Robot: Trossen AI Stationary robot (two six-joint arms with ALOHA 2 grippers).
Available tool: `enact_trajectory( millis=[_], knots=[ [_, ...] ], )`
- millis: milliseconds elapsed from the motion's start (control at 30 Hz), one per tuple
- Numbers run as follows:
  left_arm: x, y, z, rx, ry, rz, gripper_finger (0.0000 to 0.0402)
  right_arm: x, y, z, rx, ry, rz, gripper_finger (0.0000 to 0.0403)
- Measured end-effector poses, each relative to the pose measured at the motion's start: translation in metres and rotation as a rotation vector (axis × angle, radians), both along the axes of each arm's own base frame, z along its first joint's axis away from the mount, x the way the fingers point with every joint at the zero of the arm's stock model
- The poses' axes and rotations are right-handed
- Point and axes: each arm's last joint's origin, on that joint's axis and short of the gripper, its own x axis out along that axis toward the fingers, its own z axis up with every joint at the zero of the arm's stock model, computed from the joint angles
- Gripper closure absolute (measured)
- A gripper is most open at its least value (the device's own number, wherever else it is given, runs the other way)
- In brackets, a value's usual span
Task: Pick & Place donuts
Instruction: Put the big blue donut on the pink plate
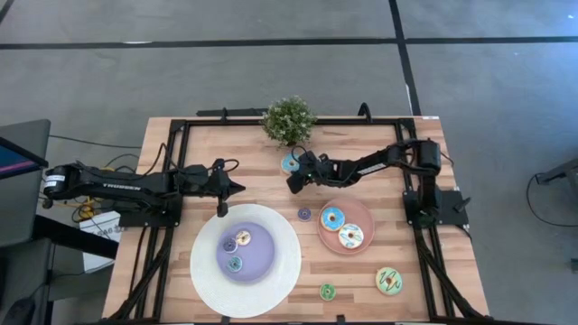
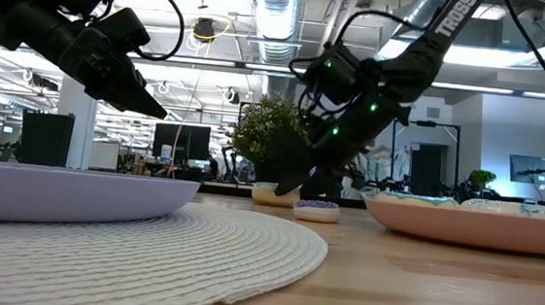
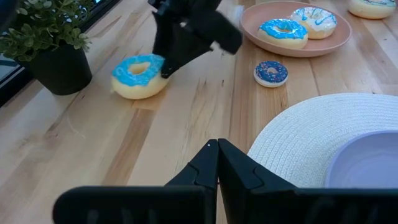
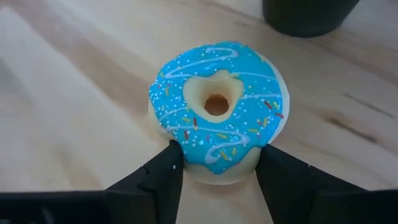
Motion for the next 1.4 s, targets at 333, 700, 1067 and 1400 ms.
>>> enact_trajectory(
  millis=[333, 700, 1067, 1400],
  knots=[
    [0.0, 0.0, 0.0, 0.0, 0.0, 0.0, 0.0401, -0.02, 0.035, 0.047, 0.045, 0.058, 0.042, 0.0223],
    [0.0, 0.0, 0.0, 0.0, 0.0, 0.0, 0.0401, -0.067, 0.096, 0.091, 0.078, 0.159, 0.009, 0.0224],
    [0.0, 0.0, 0.0, 0.0, 0.002, 0.0, 0.0401, -0.138, 0.167, 0.09, 0.144, 0.204, -0.152, 0.0224],
    [0.0, 0.0, 0.0, -0.007, 0.003, 0.003, 0.0401, -0.183, 0.193, 0.061, 0.152, 0.179, -0.272, 0.0223]
  ],
)
